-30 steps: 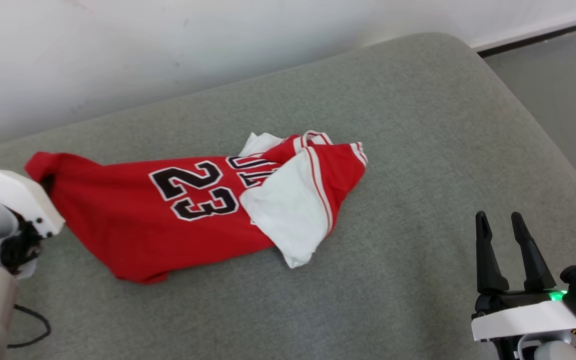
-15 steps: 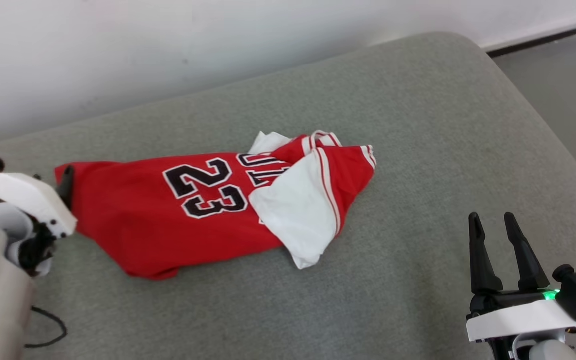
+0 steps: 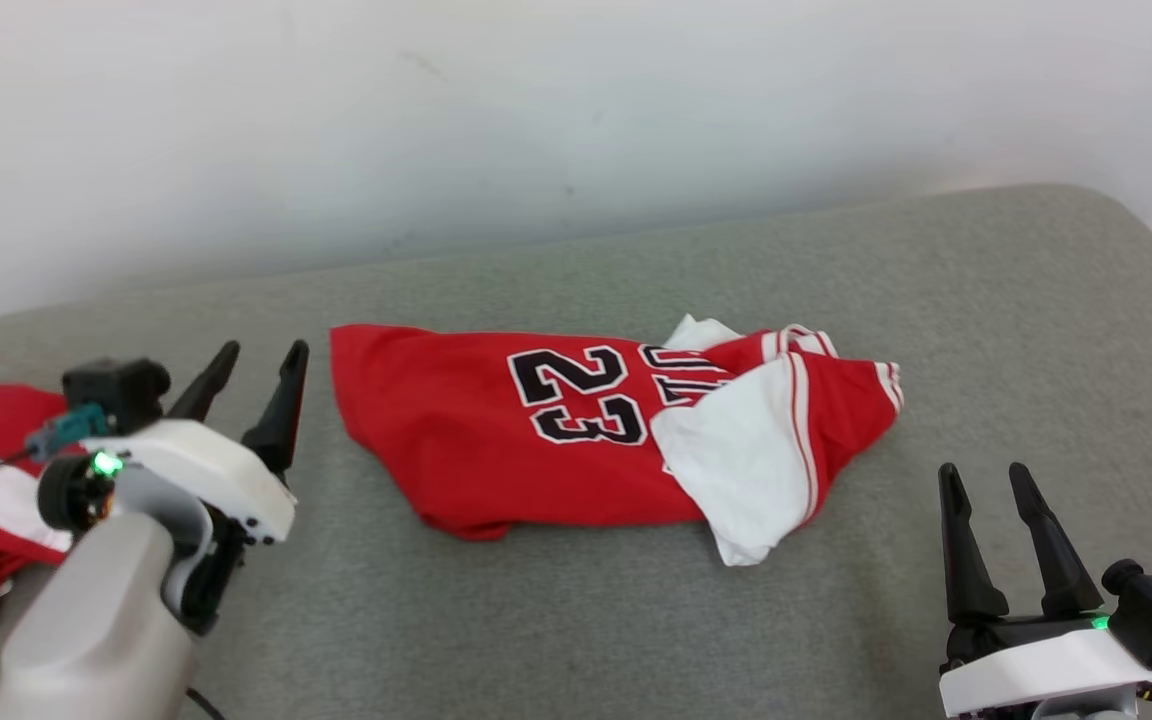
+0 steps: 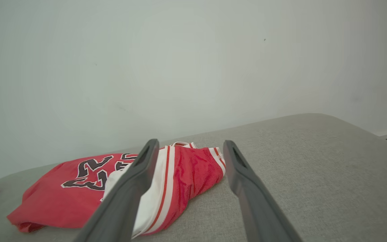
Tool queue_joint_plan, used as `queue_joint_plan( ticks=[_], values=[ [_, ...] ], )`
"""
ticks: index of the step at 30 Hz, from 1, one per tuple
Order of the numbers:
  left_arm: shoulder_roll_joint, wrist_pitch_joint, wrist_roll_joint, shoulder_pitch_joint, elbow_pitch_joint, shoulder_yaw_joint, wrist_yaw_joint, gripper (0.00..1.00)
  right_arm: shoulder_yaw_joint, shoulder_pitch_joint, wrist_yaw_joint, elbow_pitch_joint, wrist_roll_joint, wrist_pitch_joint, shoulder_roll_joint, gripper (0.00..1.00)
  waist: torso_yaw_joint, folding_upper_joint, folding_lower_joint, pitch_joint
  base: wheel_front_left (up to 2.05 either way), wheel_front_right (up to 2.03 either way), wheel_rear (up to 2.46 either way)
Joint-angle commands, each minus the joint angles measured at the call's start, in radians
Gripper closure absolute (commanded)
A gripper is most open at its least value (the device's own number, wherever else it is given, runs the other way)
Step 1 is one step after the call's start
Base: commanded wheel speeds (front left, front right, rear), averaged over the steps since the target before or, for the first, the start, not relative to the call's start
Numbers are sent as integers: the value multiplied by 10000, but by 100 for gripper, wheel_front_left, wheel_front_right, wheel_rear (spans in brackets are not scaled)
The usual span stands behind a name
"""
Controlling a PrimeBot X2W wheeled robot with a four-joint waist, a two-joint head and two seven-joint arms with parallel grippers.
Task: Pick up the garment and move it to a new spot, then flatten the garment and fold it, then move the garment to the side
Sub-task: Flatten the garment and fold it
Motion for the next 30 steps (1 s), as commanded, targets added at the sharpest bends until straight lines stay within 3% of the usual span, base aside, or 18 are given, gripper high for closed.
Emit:
queue_joint_plan(
  ticks=[1,8,18,30],
  values=[
    [-6,-142,105,333,-240,64,105,0,1,183,-18,6,-3,8,-101,0,384,0,1,-277,0,0,0],
    [-227,-340,239,2434,-2690,473,943,0,-41,381,-18,-26,-34,8,-98,0,739,0,1,-428,0,0,0],
    [-586,-343,589,4729,-5232,879,1985,0,158,417,-18,11,85,8,-133,0,611,0,1,-555,0,0,0],
    [-1294,787,441,4731,-4707,-205,1654,0,402,267,-18,73,151,8,-109,0,277,0,1,-455,0,0,0]
  ],
)
